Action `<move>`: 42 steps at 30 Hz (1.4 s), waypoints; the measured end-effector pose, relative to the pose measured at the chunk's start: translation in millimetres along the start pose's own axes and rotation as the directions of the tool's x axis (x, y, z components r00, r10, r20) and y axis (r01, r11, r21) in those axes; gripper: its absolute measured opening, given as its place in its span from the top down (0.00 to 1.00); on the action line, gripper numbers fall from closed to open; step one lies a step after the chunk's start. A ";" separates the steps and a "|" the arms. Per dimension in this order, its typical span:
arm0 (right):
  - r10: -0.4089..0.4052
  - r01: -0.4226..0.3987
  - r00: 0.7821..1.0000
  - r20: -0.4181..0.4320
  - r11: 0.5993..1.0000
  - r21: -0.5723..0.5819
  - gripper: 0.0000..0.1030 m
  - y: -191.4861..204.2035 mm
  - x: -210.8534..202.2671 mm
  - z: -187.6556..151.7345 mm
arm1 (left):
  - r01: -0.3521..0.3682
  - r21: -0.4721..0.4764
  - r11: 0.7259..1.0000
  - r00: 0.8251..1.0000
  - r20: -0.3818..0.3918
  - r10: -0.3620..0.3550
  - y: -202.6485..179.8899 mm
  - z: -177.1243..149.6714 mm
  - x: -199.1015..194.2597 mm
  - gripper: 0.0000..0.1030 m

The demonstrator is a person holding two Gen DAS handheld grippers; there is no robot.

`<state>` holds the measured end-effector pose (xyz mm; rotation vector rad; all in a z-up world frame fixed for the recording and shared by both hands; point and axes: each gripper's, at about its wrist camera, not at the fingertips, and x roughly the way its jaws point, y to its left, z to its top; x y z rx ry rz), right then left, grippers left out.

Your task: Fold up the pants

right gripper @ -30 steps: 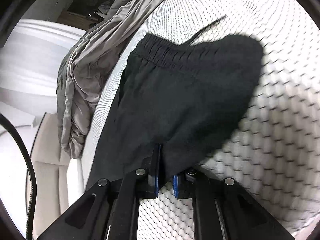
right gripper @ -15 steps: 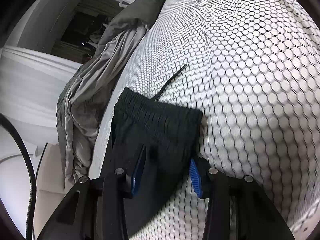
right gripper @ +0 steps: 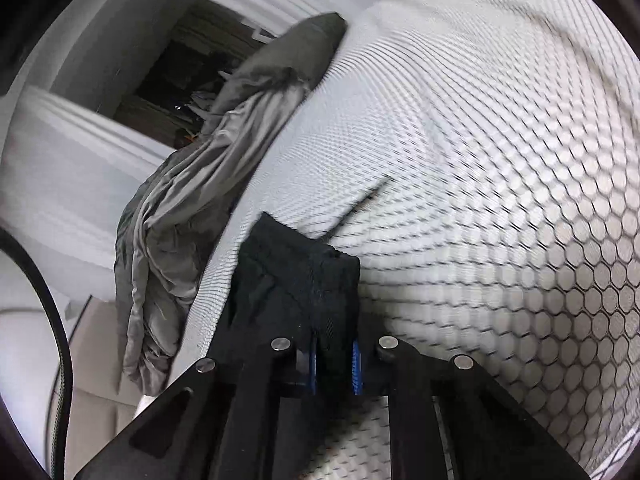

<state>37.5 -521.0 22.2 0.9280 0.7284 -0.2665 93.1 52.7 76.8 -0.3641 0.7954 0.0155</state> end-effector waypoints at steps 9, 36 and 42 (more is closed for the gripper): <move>0.384 -0.477 0.869 -0.314 0.819 -0.320 0.79 182.4 14.8 -81.9 | 0.025 -0.007 1.000 0.998 -0.061 -0.025 -21.1 -30.2 28.7 0.01; -0.316 -0.109 0.891 -0.325 0.547 -0.830 0.42 147.5 67.8 -164.5 | 0.422 -0.233 0.876 0.806 -0.345 -0.480 -63.9 -40.4 119.9 0.36; -0.287 -0.131 0.889 -0.357 0.588 -0.798 0.41 135.0 68.3 -148.1 | 0.425 -0.223 0.877 0.801 -0.358 -0.480 -90.0 -38.1 142.7 0.74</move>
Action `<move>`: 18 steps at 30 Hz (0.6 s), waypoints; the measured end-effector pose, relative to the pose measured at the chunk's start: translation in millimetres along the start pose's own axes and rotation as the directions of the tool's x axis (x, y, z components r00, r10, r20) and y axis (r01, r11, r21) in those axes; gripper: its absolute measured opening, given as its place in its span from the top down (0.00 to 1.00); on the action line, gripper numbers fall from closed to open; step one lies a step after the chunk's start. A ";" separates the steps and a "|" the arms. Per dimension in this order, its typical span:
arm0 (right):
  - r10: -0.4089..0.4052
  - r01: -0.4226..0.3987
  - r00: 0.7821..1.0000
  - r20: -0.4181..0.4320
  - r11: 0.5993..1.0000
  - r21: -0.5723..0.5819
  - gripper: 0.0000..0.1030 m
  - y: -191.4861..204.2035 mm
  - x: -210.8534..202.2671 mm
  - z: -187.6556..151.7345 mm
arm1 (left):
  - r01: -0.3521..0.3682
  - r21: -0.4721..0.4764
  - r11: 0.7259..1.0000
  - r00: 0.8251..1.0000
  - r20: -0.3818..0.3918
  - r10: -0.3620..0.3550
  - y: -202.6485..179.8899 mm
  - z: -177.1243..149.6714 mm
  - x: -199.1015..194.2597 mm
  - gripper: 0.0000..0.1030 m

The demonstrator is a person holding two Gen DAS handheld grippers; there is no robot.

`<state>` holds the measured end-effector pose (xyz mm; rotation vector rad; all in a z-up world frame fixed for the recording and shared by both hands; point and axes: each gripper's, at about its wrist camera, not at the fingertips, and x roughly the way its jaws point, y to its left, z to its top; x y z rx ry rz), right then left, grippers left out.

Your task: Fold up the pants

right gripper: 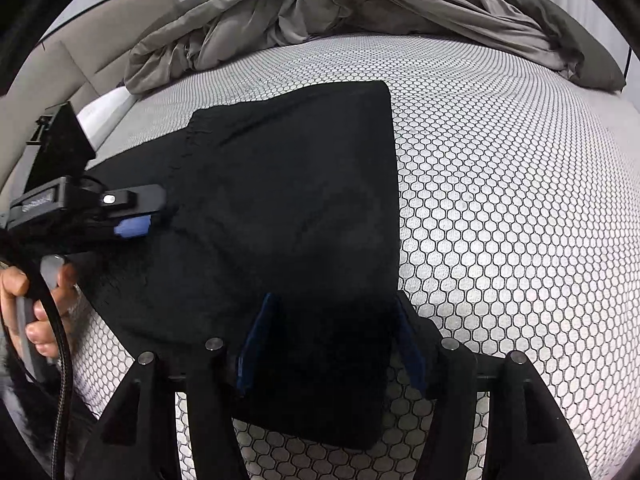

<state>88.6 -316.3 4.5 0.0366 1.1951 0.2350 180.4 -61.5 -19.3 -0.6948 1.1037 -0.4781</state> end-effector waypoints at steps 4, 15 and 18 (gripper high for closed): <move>0.020 -0.020 1.000 0.013 1.000 0.019 0.41 -4.2 1.8 6.9 | -0.048 0.055 0.997 0.989 0.145 0.039 -19.4 -1.4 -16.5 0.93; 0.110 -0.110 0.994 0.011 0.994 0.015 0.34 23.2 -9.2 5.7 | -0.267 -0.015 0.963 0.886 0.389 0.252 48.9 16.2 -140.5 0.94; 0.134 -0.134 0.991 -0.004 0.991 -0.005 0.34 36.0 -10.0 2.2 | -0.362 -0.054 0.930 0.880 0.308 0.361 87.6 14.7 -138.1 0.92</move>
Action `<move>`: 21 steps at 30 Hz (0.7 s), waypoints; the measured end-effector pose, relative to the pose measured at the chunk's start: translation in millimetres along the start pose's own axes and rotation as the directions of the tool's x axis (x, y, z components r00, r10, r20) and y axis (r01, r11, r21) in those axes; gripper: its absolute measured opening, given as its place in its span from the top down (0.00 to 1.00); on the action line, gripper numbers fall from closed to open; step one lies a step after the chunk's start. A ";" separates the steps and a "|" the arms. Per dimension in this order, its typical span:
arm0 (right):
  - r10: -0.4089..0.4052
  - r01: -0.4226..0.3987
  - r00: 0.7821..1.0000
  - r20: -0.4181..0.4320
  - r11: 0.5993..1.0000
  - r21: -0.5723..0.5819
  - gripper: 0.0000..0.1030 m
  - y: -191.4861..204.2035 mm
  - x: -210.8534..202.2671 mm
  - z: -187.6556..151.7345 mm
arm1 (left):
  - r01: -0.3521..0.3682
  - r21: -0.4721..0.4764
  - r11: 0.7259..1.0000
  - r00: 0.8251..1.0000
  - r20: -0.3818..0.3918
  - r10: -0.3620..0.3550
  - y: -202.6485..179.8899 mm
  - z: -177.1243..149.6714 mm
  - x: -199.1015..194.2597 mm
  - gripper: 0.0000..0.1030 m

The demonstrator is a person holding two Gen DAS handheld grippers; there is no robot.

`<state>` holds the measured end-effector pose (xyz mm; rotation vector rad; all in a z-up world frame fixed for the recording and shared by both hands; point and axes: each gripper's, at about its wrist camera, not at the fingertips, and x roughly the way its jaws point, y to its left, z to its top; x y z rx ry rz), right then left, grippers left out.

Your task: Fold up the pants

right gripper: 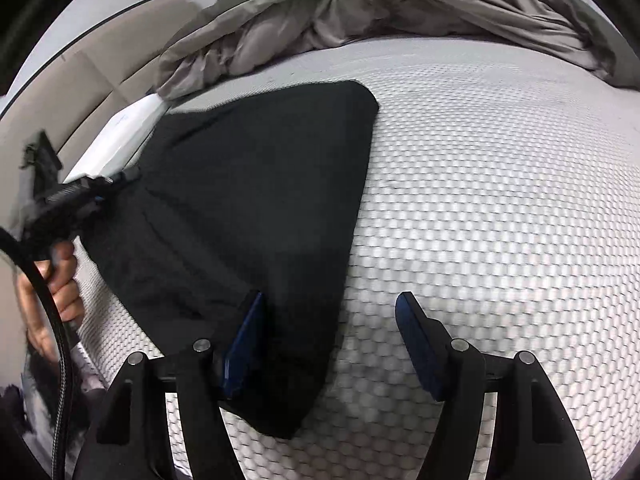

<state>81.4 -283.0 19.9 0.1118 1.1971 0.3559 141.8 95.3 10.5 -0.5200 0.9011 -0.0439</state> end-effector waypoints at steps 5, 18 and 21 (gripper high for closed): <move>-0.021 0.020 1.000 -0.019 1.000 -0.018 0.34 8.0 0.4 -3.2 | -0.040 0.009 0.999 0.999 0.011 0.039 24.7 -3.4 -10.8 0.87; 0.205 -0.198 0.974 -0.099 0.977 0.080 0.86 14.9 -7.1 -22.9 | -0.005 0.099 0.995 0.998 0.059 -0.001 -41.9 -28.6 -52.1 0.80; 0.179 -0.182 0.977 -0.119 0.983 -0.012 0.94 27.9 -10.2 -30.3 | 0.006 0.135 0.991 0.999 0.033 -0.010 -68.0 -37.2 -41.9 0.80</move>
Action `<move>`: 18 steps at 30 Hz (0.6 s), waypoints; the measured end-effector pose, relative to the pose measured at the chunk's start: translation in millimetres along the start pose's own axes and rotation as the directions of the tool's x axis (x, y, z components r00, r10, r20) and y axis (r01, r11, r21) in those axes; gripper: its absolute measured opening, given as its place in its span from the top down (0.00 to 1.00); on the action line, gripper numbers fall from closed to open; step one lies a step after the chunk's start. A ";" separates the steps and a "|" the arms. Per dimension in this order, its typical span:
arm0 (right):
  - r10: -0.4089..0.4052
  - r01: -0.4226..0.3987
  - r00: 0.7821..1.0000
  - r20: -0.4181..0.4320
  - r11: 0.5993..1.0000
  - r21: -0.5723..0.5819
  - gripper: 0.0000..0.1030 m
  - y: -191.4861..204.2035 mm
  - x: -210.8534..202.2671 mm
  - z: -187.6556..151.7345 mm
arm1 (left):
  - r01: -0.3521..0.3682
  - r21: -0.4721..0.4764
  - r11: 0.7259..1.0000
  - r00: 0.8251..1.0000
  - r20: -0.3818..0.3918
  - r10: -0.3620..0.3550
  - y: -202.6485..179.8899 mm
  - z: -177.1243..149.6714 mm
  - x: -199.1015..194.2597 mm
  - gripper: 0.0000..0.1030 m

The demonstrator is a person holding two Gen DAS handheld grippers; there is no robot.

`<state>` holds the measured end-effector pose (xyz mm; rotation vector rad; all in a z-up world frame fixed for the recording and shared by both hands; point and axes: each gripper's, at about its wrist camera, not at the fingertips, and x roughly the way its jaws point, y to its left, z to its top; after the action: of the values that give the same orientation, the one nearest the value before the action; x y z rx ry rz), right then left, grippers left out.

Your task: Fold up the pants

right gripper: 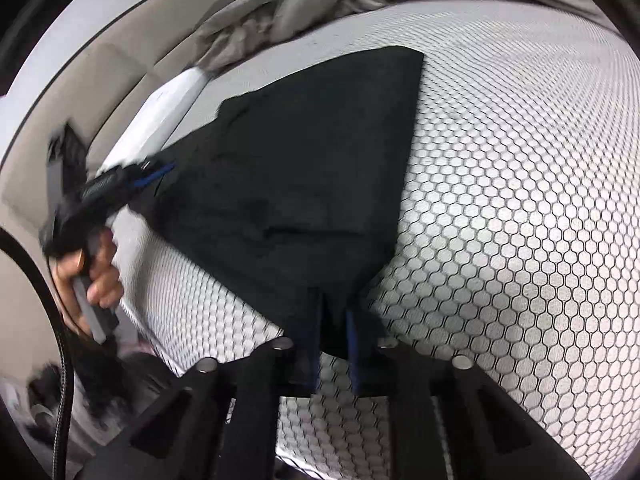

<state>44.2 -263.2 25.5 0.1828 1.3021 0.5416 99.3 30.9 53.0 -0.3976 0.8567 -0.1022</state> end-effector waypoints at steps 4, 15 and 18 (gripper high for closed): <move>-0.066 0.061 0.996 -0.054 0.995 -0.081 0.94 -1.7 -2.7 -18.1 | -0.007 0.048 0.999 1.000 -0.024 0.008 -24.7 -10.4 8.3 0.80; 0.019 -0.029 0.995 0.096 0.993 0.111 0.75 -15.9 -15.5 -8.3 | 0.138 0.200 0.970 0.978 -0.181 -0.102 -157.0 -35.2 66.0 0.66; 0.009 -0.016 0.998 0.060 0.992 0.121 0.94 -21.2 -3.1 -10.0 | 0.098 0.254 0.962 0.963 -0.270 -0.027 -186.6 -53.8 100.4 0.66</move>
<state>40.1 -284.7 16.4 0.3065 1.2773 0.4643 137.8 -181.9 20.8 -0.1599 1.0783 -0.3317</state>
